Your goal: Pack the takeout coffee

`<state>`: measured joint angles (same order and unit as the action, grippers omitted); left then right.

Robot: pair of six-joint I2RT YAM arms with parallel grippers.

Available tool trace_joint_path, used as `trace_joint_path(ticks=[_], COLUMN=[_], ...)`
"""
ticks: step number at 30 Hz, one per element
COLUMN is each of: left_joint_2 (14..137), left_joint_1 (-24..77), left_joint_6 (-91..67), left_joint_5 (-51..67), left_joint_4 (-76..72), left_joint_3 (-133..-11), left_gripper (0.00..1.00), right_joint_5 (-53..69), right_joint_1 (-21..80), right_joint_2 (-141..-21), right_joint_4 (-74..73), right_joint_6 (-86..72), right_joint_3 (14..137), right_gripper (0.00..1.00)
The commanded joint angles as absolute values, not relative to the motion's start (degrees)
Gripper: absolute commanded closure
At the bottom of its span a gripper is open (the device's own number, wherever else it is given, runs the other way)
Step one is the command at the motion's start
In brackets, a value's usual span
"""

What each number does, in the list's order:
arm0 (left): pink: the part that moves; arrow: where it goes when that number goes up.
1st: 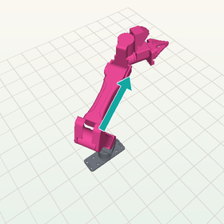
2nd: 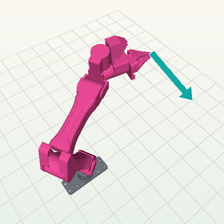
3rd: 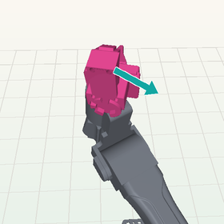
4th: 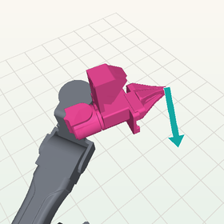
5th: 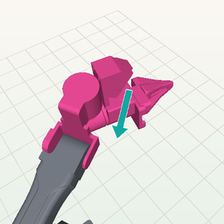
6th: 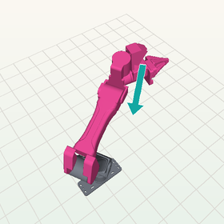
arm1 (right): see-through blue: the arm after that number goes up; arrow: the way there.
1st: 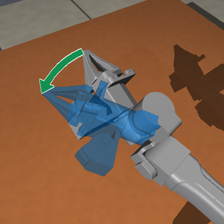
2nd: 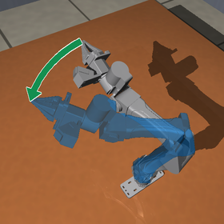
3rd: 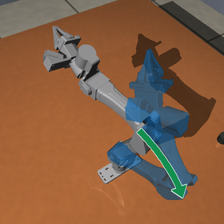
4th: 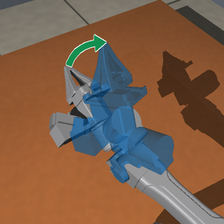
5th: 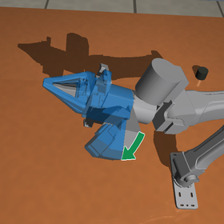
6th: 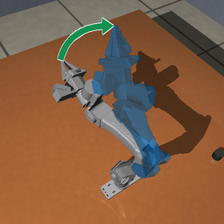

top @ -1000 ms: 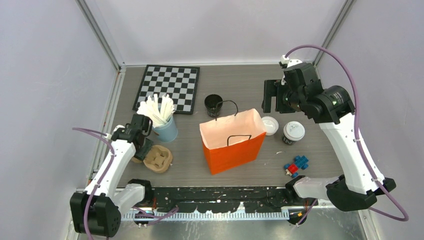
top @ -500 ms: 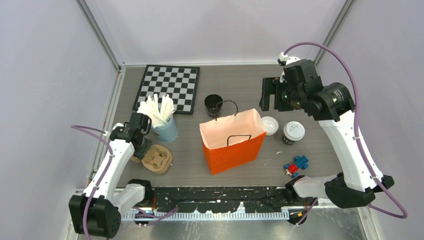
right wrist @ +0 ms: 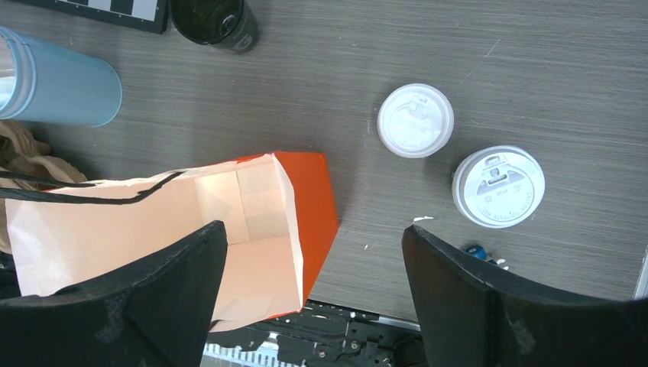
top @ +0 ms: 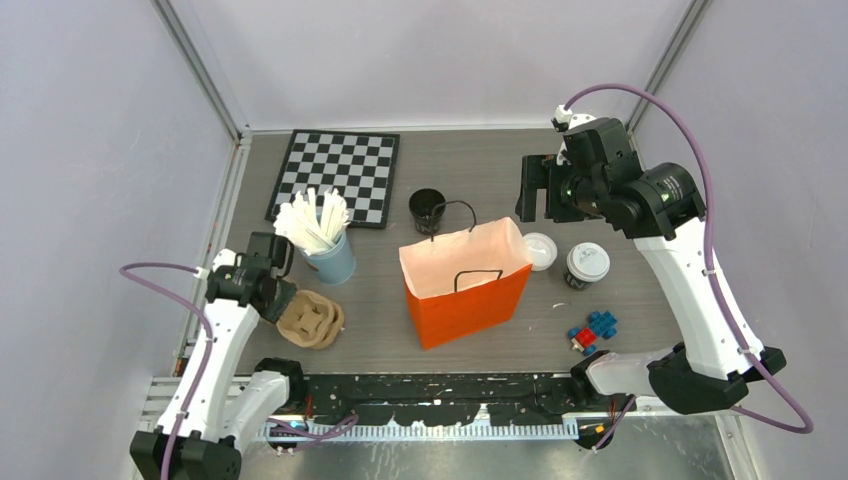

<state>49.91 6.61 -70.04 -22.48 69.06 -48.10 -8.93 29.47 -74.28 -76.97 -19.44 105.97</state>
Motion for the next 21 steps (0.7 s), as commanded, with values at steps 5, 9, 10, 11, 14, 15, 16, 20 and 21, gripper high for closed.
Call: trace_joint_path(ticks=[5, 9, 10, 11, 14, 15, 16, 20, 21], left_joint_2=[47.5, 51.1, 51.8, 52.2, 53.6, 54.0, 54.3, 54.9, 54.9], left_joint_1=[6.3, 6.3, 6.4, 6.3, 6.3, 6.4, 6.3, 6.3, 6.3], left_joint_6=[-72.9, -73.1, -73.1, -73.2, -73.1, -73.1, -73.1, -73.8, -74.0], left_joint_5=[-20.5, -20.7, -20.7, -20.6, -20.0, -19.9, -19.8, -19.4, -19.4], left_joint_4=[65.0, 64.1, 63.7, 63.0, 61.0, 61.0, 61.0, 61.6, 61.6], left_joint_3=[-45.4, -44.1, -43.8, -43.4, -43.2, -43.4, -43.6, -43.6, -43.7], left_gripper=[0.77, 0.70, 0.68, 0.66, 0.66, 0.69, 0.71, 0.69, 0.67], right_joint_5=[-8.3, -8.5, -8.6, -8.8, -9.1, -8.9, -8.7, -8.7, -8.7], right_joint_1=[29.7, 29.7, 29.7, 29.7, 29.7, 29.7, 29.7, 29.7, 29.6], right_joint_2=[-74.6, -74.8, -74.7, -74.6, -74.2, -74.1, -74.1, -74.0, -74.1], right_joint_4=[-77.0, -77.5, -77.6, -77.7, -77.7, -77.7, -77.8, -77.7, -77.8], right_joint_6=[-19.4, -19.4, -19.2, -19.1, -19.0, -19.1, -19.1, -19.0, -19.1], right_joint_3=[107.8, 108.5, 108.6, 108.5, 107.8, 107.7, 107.5, 107.3, 107.5], right_gripper=[0.11, 0.11, 0.11, 0.11, 0.11, 0.11, 0.11, 0.11, 0.11])
